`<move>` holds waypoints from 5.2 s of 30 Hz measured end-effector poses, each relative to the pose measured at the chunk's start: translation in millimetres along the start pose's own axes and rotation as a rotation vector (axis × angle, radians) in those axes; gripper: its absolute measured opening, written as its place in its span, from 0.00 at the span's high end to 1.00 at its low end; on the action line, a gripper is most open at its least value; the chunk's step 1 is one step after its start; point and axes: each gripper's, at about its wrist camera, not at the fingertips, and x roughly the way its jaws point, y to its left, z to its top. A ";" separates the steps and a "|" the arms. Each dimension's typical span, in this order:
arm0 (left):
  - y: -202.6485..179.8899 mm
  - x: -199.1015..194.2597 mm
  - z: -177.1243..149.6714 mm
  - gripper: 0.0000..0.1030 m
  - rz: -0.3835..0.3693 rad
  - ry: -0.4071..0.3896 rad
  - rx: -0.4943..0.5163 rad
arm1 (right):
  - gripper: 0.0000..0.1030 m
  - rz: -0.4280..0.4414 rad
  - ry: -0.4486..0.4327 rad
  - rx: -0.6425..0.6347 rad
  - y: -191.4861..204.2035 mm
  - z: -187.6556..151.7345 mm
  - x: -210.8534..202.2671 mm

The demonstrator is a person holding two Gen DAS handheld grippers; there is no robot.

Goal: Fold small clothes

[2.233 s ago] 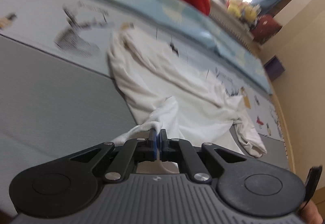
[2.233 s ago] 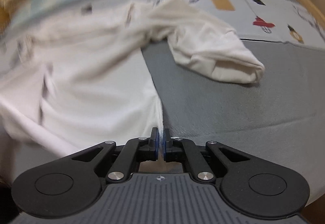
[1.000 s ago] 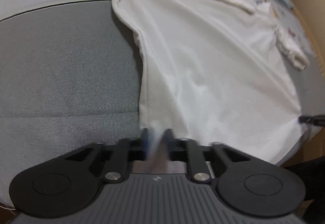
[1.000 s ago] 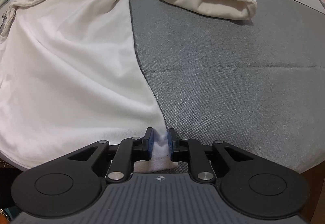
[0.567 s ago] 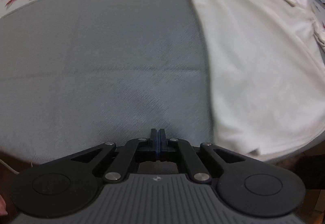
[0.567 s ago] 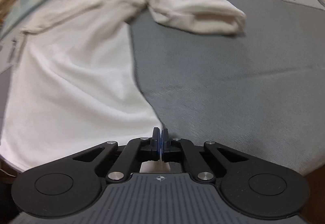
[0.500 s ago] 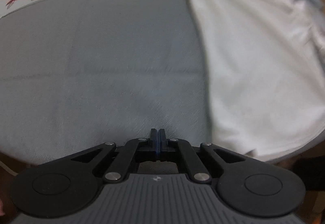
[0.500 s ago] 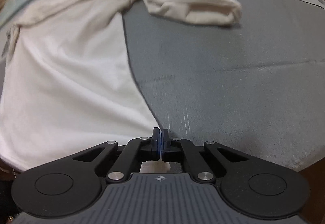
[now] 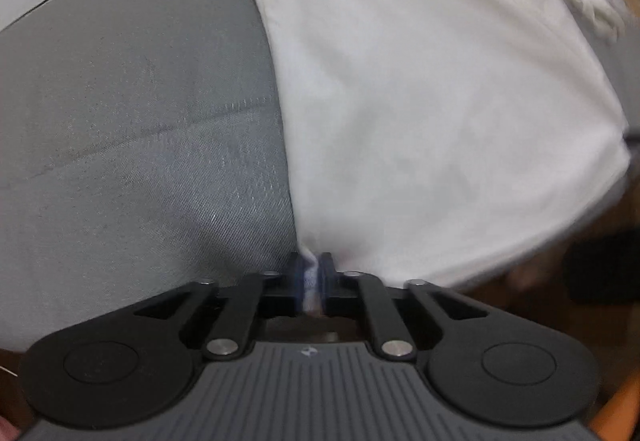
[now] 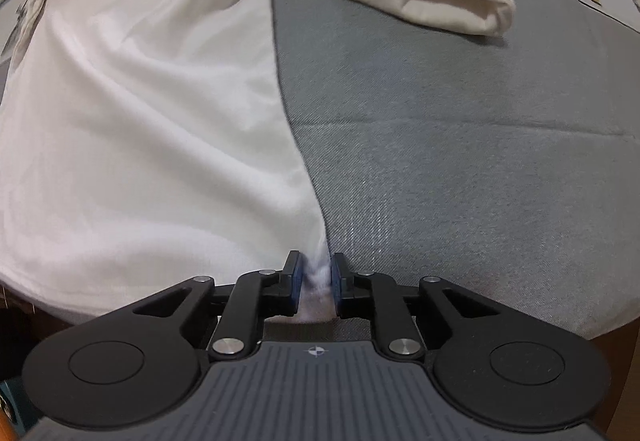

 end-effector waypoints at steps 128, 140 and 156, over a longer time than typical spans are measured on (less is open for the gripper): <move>-74.1 -54.4 187.3 0.68 0.040 -0.357 -0.194 | 0.74 -0.514 -0.593 0.850 -316.3 135.0 8.2; -12.6 -70.9 123.5 0.68 -0.011 -0.357 -0.295 | 0.74 0.054 -0.493 0.308 -130.8 115.4 -68.6; 35.8 -23.5 20.7 0.68 -0.062 -0.107 -0.199 | 0.64 0.019 -0.039 0.003 -7.7 17.3 -2.8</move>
